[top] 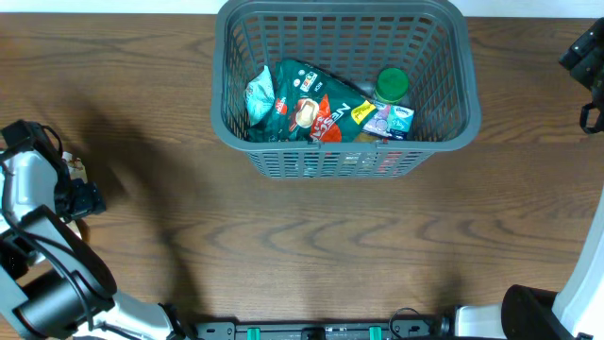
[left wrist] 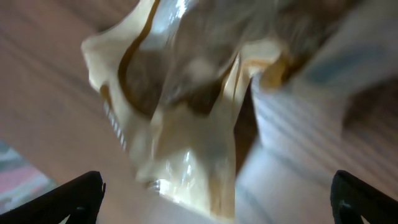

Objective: Pack container
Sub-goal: 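Move the left gripper to the crumpled tan snack bag and grasp it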

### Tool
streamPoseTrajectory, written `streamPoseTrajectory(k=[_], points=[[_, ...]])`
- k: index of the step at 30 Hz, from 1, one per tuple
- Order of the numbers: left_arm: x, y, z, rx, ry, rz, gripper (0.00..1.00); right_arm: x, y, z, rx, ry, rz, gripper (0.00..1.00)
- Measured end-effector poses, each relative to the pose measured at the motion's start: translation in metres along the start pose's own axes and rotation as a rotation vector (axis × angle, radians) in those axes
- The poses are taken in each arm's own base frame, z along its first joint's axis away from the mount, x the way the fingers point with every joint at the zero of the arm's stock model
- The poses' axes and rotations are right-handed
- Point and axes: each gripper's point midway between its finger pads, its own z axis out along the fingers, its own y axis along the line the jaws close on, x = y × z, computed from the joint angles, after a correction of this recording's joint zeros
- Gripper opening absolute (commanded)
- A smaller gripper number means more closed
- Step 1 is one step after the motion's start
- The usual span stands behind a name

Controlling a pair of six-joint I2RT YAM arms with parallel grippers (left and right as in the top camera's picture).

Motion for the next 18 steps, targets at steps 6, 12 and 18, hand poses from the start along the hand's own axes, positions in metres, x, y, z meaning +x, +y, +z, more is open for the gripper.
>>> streamPoseTrajectory(k=[6,12,18], points=[[-0.02,0.01,0.006,-0.006,-0.073,-0.002,1.0,0.0,0.0,0.0,0.0,0.0,0.0,0.99],[-0.031,0.031,0.011,-0.024,-0.125,-0.036,0.95,0.0,0.0,0.0,0.0,0.0,0.0,0.99],[-0.033,0.038,0.016,0.014,-0.14,-0.072,0.95,0.0,0.0,0.0,0.0,0.0,0.0,0.99]])
